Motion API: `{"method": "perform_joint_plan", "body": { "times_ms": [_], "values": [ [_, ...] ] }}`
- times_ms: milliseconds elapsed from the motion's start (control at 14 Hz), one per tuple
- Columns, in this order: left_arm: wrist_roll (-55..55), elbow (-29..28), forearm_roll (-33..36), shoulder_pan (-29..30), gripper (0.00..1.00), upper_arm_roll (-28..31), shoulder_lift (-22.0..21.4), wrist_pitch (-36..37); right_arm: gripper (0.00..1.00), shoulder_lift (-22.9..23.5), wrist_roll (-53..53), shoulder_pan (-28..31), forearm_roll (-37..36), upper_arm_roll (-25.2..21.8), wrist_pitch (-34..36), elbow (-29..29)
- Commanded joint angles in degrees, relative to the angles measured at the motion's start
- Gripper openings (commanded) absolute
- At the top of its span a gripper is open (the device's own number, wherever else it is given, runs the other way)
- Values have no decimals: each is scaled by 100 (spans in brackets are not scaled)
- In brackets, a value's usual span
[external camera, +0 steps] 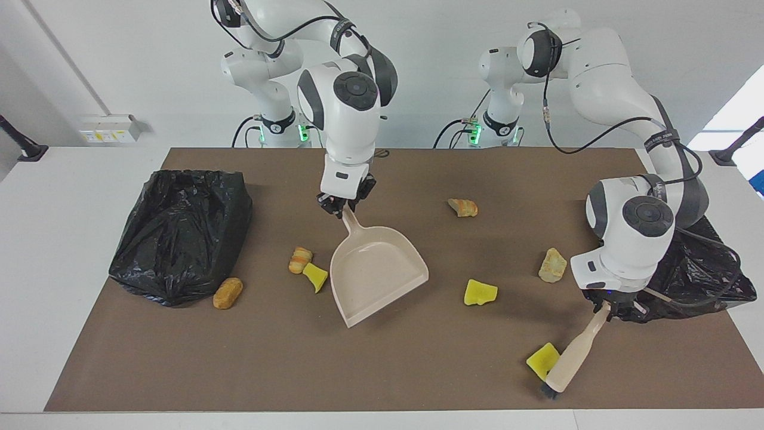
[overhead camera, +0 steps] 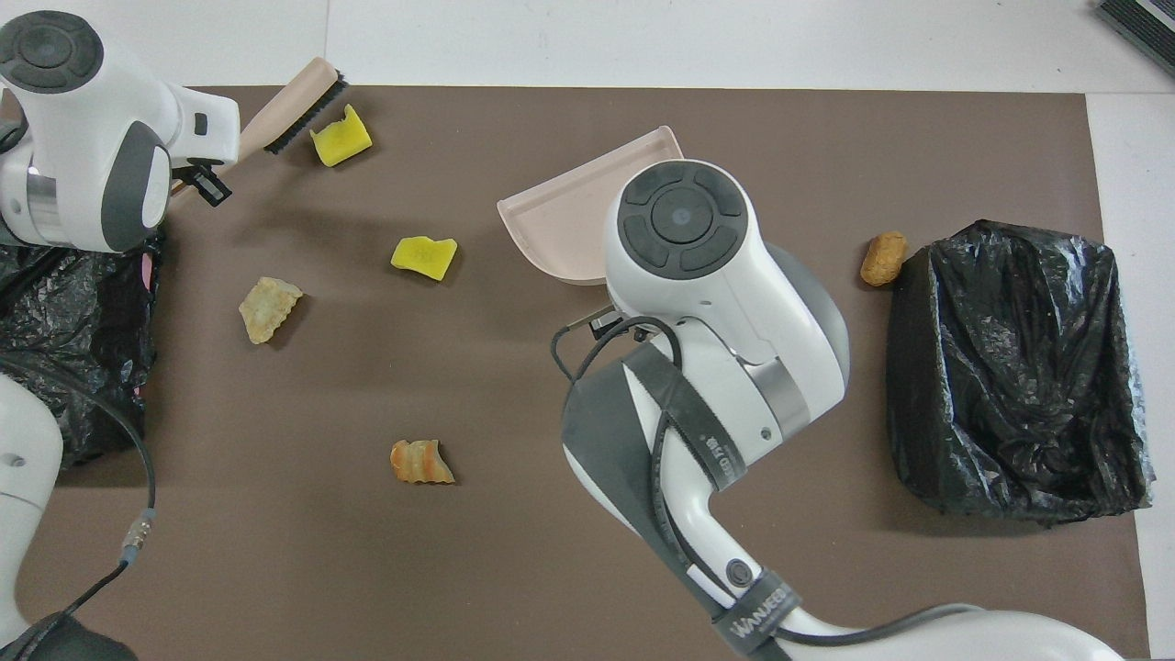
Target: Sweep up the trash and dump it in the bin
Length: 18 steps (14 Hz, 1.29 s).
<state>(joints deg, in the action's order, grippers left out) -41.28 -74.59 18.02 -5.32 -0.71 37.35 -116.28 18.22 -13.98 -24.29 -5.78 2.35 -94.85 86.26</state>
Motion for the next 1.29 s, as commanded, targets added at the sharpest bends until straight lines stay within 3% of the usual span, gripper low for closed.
{"method": "perform_joint_plan", "body": {
  "times_ms": [0, 215, 573, 859, 1074, 1218],
  "values": [
    [-64, -1080, 175, -232, 0, 53, -788, 61, 0, -328, -1154, 117, -90, 55, 10, 479],
    [-161, -2162, 158, -372, 0, 53, -1482, 26, 0, -319, -3097, 188, -81, 55, -42, 480],
    [207, -3788, 131, -987, 0, 44, -2652, 52, 0, -328, -3847, 363, 24, 63, -358, 664],
    [735, -4545, 105, -1383, 0, 27, -3468, 218, 0, -293, -3919, 417, 24, 63, -1148, 1243],
    [762, -4582, -621, -1323, 0, 35, -4005, 1148, 0, -188, -3902, 356, 24, 63, -1501, 1394],
    [788, -4582, -730, -1182, 0, 62, -4287, 1326, 0, -117, -3936, 355, 16, 63, -1606, 1437]
  ]
}}
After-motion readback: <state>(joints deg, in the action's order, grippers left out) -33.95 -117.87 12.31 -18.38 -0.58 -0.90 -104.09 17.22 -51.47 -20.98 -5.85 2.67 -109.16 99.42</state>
